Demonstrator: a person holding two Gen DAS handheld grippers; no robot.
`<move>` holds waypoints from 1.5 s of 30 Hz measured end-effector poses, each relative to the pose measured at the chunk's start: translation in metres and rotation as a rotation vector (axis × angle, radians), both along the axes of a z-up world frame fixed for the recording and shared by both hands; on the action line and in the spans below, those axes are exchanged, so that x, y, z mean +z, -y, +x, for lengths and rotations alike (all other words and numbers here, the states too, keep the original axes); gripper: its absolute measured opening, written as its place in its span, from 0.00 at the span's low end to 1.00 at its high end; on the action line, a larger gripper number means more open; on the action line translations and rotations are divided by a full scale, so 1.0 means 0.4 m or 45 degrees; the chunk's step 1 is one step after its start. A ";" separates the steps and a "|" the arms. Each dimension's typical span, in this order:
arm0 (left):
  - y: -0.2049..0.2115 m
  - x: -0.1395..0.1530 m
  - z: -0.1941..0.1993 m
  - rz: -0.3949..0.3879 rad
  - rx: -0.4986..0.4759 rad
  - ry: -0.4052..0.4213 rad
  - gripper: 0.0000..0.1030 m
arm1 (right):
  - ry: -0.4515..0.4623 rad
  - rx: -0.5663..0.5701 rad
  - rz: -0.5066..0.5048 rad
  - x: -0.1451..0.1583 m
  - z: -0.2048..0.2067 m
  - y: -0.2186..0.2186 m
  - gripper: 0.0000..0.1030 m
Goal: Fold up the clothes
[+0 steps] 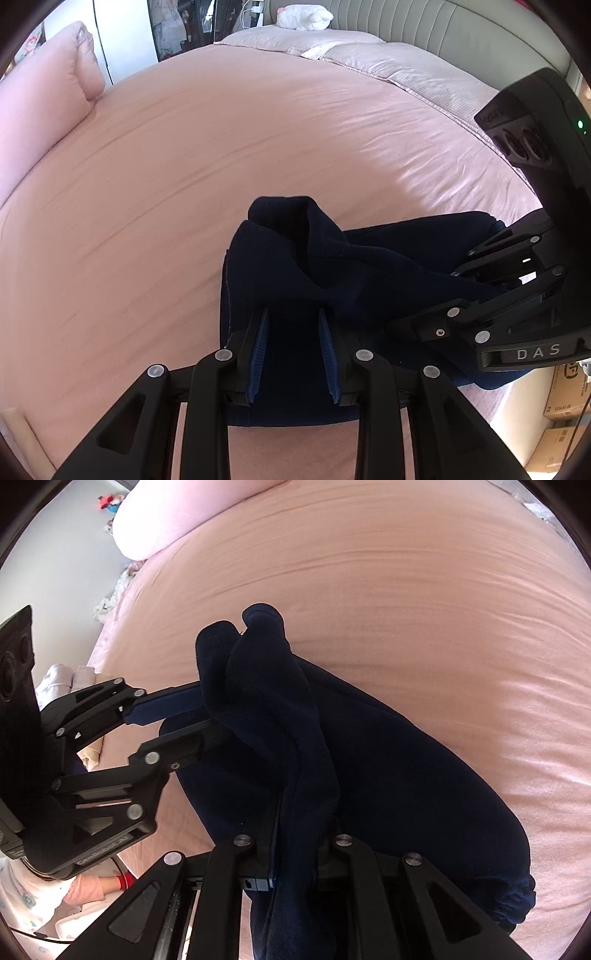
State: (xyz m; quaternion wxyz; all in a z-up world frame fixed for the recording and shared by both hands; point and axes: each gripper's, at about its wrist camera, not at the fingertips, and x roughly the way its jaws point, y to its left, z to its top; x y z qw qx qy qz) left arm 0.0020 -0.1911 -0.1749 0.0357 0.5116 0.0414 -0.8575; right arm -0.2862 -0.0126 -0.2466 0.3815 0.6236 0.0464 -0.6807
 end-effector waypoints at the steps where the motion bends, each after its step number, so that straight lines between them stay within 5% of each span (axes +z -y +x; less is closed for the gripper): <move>1: -0.001 -0.005 0.001 -0.003 0.005 0.002 0.24 | 0.001 -0.009 0.001 0.001 0.003 0.000 0.11; 15: 0.017 -0.014 0.014 0.047 0.041 0.000 0.24 | -0.256 -0.070 0.040 0.103 0.108 -0.085 0.40; 25: 0.021 -0.014 0.025 0.041 0.034 0.005 0.25 | -0.349 -0.194 -0.057 0.181 0.231 -0.326 0.47; 33: 0.019 -0.014 0.025 0.028 0.020 0.013 0.25 | -0.627 0.038 0.031 0.255 0.321 -0.356 0.49; 45: 0.037 0.007 0.036 0.041 0.024 0.040 0.26 | -1.098 0.458 0.365 0.215 0.444 -0.274 0.49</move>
